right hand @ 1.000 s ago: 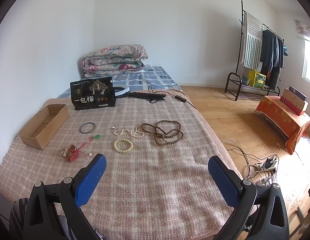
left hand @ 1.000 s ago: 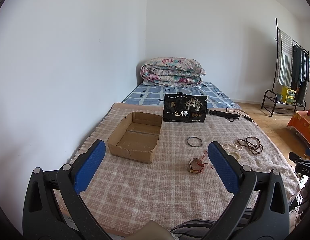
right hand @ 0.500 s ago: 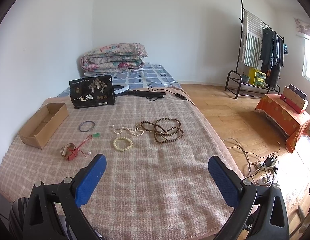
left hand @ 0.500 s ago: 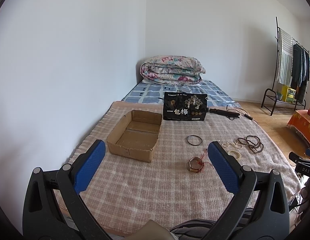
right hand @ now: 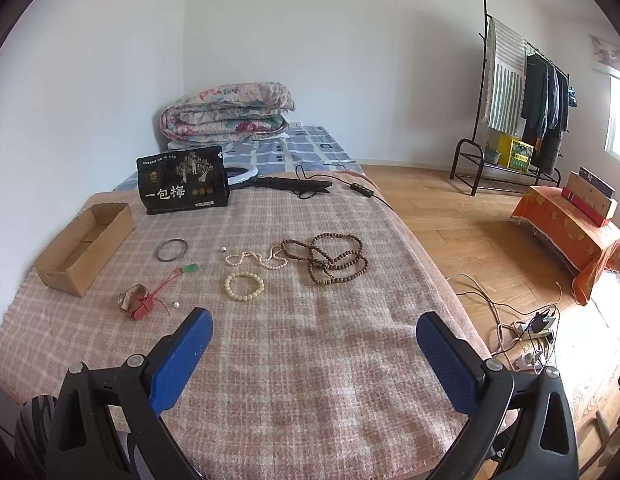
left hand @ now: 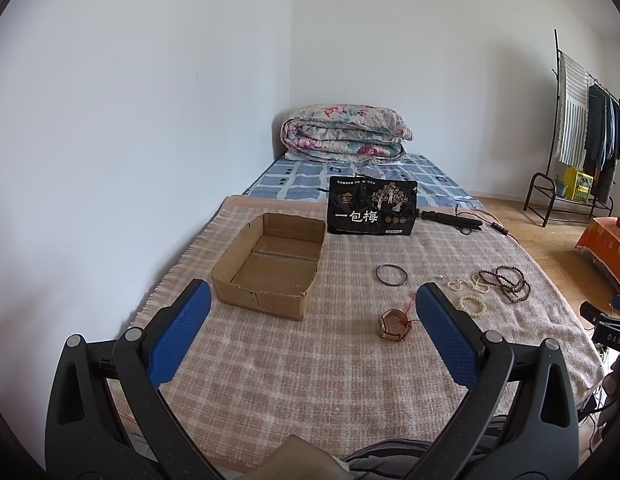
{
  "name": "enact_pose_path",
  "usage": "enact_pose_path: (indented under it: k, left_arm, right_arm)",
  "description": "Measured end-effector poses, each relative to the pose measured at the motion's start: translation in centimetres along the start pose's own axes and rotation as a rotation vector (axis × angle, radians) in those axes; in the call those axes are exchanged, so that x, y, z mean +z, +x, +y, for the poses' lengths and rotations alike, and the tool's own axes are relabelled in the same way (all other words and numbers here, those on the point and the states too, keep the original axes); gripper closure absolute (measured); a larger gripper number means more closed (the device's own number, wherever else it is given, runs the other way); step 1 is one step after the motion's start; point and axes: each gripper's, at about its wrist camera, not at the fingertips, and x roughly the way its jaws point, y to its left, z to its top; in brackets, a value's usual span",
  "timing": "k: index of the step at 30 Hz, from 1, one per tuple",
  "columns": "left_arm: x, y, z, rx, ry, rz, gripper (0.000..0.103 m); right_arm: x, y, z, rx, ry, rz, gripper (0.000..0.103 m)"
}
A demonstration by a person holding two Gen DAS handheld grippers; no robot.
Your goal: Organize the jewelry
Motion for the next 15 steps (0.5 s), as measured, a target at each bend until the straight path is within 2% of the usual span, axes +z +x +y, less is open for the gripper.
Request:
enact_pose_path:
  k: [15]
  left_arm:
    - [-0.5,4.0,-0.1,-0.011,0.025,0.068,0.000]
  right_arm:
    - [0.0,3.0,-0.1,0.010,-0.031,0.022,0.000]
